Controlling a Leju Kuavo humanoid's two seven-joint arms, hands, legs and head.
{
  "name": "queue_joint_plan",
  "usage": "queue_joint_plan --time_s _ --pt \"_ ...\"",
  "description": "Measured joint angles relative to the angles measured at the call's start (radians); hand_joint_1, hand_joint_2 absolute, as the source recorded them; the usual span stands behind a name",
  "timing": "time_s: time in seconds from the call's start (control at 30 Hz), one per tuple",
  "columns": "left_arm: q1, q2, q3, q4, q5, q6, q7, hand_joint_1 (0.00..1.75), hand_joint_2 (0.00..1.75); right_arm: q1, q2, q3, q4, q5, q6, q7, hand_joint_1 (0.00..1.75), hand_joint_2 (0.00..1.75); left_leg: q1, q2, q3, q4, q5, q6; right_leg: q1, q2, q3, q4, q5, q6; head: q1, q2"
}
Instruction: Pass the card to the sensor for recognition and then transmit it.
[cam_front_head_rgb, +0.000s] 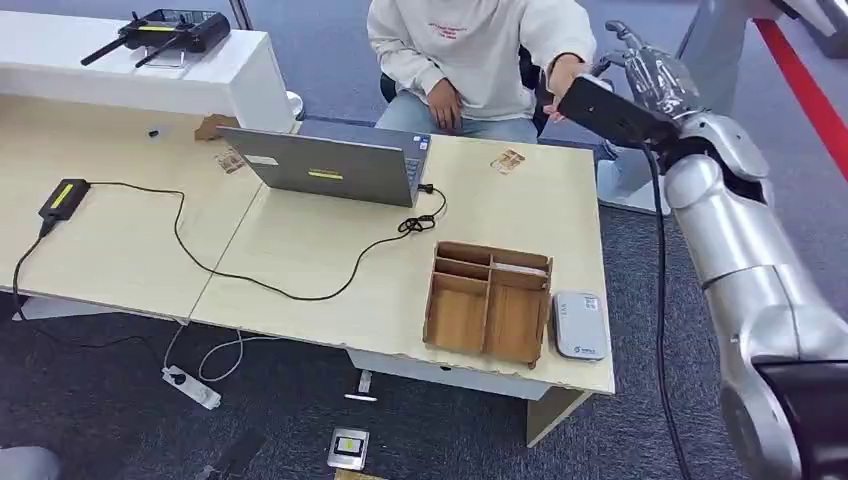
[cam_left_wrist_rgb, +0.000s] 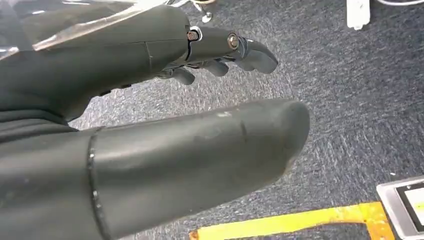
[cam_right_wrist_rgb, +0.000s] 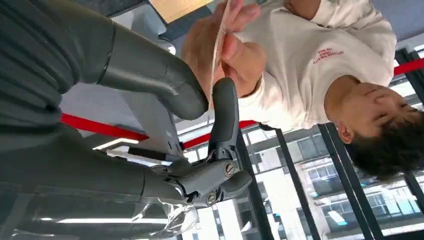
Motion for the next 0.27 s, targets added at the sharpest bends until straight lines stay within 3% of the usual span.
queue_joint_plan --time_s 0.27 --pt "0.000 0.002 0.000 -0.001 0.006 0.000 -0.001 0.00 0.00 0.001 0.000 0.000 0.026 0.002 -0.028 -0.001 1.75 1.75 0.000 0.000 0.000 0.000 0.000 0.000 0.000 0.000 0.000 0.000 0.000 0.000 0.000 0.000"
